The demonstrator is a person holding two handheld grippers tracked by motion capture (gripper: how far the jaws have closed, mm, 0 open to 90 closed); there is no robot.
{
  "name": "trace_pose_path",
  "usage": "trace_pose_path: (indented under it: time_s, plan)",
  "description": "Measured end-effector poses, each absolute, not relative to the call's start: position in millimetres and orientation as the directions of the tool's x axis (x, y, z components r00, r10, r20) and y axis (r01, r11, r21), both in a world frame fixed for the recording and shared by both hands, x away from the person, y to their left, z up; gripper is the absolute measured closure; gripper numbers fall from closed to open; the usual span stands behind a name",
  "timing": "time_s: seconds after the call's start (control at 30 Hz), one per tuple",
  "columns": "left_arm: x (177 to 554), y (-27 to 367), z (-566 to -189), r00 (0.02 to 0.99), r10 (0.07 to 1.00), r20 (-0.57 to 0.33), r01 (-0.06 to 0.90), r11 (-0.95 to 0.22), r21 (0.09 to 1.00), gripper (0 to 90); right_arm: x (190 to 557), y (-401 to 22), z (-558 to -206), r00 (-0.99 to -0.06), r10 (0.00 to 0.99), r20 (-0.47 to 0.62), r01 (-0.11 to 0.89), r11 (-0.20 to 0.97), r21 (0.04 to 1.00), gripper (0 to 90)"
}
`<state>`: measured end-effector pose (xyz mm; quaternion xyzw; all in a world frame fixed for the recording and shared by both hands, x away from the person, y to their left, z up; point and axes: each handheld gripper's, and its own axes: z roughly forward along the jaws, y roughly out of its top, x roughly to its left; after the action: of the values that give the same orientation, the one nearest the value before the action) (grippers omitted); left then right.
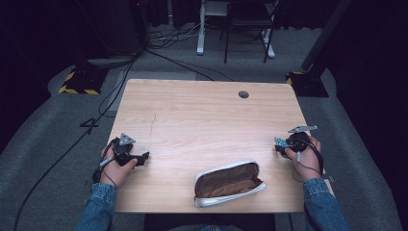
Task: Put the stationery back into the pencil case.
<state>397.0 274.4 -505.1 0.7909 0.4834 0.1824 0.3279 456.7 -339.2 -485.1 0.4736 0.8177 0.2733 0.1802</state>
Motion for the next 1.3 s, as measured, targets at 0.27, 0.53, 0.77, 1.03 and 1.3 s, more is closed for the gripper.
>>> trace_pose_path:
  time_s: [0.27,0.53,0.77,1.03,1.3]
  plan:
    - [397,275,-505,0.467,0.884,-0.03,0.645,-0.318,0.695,14.9,467,-337,-478,-0.469,0.883,-0.003,0.749,0.4,0.528,40.3]
    - [397,274,-505,0.466,0.884,-0.029,0.645,-0.317,0.695,14.9,478,-331,-470,-0.448,0.894,0.003,0.812,0.405,0.42,46.0]
    - [397,275,-505,0.467,0.884,-0.029,0.645,-0.318,0.695,14.9,482,-327,-467,-0.425,0.905,0.004,0.84,0.393,0.373,50.0]
    - [397,275,-505,0.468,0.883,-0.031,0.646,-0.318,0.694,14.9,482,-327,-467,-0.411,0.912,0.004,0.848,0.381,0.369,50.3]
    - [397,275,-505,0.467,0.884,-0.03,0.645,-0.317,0.695,14.9,480,-330,-467,-0.41,0.912,0.025,0.847,0.37,0.381,50.5]
